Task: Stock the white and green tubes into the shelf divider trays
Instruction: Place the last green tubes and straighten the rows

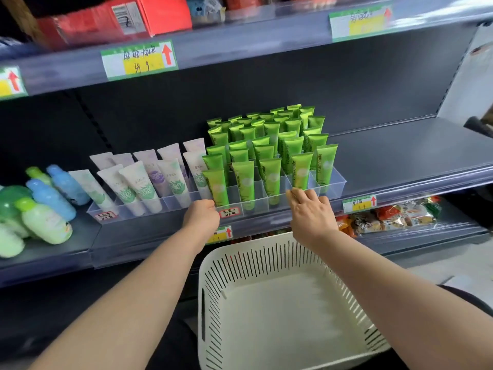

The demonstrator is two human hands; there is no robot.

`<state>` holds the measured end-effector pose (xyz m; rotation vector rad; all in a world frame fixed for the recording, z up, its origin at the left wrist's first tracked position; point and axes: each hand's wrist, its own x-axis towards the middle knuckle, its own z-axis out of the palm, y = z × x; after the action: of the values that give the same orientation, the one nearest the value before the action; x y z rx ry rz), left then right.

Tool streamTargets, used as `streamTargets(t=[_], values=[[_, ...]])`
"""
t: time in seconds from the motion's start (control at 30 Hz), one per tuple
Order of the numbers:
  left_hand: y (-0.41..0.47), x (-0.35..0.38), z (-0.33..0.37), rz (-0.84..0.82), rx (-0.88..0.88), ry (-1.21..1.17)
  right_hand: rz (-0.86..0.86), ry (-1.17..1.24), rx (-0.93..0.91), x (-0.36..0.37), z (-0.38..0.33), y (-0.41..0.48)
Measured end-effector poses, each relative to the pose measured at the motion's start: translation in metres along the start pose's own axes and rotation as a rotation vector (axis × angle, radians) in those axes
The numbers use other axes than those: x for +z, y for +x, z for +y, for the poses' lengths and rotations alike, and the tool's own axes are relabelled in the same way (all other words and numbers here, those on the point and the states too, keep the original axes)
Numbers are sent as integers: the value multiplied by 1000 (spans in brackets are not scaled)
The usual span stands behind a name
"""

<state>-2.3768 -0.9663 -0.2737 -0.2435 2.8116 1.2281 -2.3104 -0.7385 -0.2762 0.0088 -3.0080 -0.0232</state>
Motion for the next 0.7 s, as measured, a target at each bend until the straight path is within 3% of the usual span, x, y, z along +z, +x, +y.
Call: streamTargets(t=[0.23, 0.7], values=[[-1, 4, 1, -11, -81, -158, -10, -10, -4, 0, 4, 1], [-12, 21, 30, -48, -90, -172, -26, -8, 59, -2, 27, 1]])
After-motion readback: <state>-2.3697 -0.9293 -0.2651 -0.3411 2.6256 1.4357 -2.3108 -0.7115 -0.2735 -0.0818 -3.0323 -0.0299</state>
